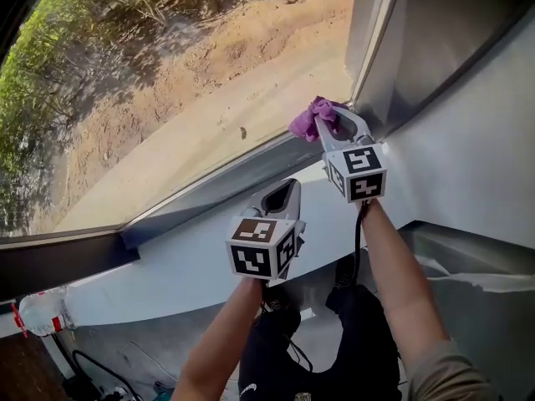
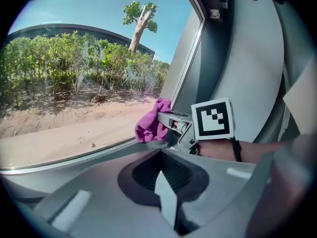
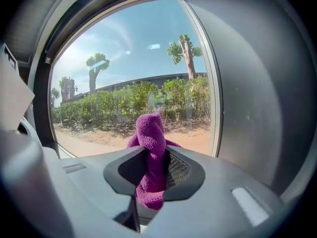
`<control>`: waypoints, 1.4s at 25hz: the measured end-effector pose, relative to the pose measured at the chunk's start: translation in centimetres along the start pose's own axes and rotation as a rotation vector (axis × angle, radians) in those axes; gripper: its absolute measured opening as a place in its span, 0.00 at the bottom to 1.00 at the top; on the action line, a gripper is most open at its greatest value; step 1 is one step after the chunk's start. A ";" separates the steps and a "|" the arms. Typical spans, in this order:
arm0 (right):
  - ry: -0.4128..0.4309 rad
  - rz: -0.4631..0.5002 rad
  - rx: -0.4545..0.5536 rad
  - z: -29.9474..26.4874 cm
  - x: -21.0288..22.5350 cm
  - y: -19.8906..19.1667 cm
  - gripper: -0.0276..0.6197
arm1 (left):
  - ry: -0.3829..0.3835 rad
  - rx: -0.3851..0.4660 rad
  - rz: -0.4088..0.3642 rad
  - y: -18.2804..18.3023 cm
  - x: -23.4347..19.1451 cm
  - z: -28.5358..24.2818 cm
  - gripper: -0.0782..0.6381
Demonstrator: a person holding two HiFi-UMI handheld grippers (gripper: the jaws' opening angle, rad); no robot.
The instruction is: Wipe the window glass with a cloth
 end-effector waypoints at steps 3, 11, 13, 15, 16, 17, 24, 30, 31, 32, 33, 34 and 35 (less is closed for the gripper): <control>-0.012 -0.004 -0.044 -1.5 0.4 -2.6 0.20 | -0.006 -0.018 -0.015 -0.9 -0.2 -0.8 0.11; -0.067 -0.056 -0.096 -2.8 2.0 -5.5 0.20 | -0.020 -0.052 -0.036 -2.7 -0.1 -2.2 0.11; -0.076 -0.067 -0.104 -2.9 2.4 -5.6 0.20 | -0.024 -0.056 -0.036 -2.5 0.0 -2.1 0.11; -0.091 -0.080 -0.103 -2.9 2.8 -5.5 0.20 | -0.025 -0.057 -0.037 -2.3 0.1 -2.1 0.11; -0.108 -0.100 -0.101 -2.7 3.2 -5.5 0.20 | -0.026 -0.057 -0.038 -2.2 0.1 -2.0 0.11; -0.130 -0.127 -0.097 -2.6 3.8 -5.7 0.20 | -0.026 -0.058 -0.038 -2.1 0.0 -2.0 0.11; -0.230 -0.281 -0.108 -2.6 5.2 -6.4 0.20 | -0.034 -0.075 -0.041 -2.4 -0.4 -2.1 0.11; -0.307 -0.611 -0.041 -2.6 5.9 -7.2 0.20 | -0.029 -0.082 -0.056 -2.2 -1.0 -1.1 0.11; -0.310 -0.684 -0.022 -2.7 6.0 -7.5 0.20 | -0.026 -0.082 -0.058 -2.2 -1.2 -0.9 0.11; -0.310 -0.757 -0.002 -2.7 6.2 -7.9 0.20 | -0.022 -0.081 -0.059 -2.2 -1.4 -0.7 0.11; -0.310 -0.827 0.015 -2.8 6.5 -8.2 0.20 | -0.018 -0.079 -0.059 -2.2 -1.7 -0.6 0.11; -0.310 -0.887 0.030 -2.8 6.7 -8.4 0.20 | -0.014 -0.078 -0.058 -2.1 -2.0 -0.4 0.11; -0.310 -0.935 0.041 -2.7 6.9 -8.6 0.20 | -0.011 -0.078 -0.058 -2.1 -2.2 -0.3 0.11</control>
Point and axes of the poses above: the fingertips, and each gripper's own axes: z backward along the fingers, x to its right, y out of its top, the point moved 2 cm from there along z, backward along the fingers, and after that the axes turned 10 degrees about -x, right-handed, at the moved point
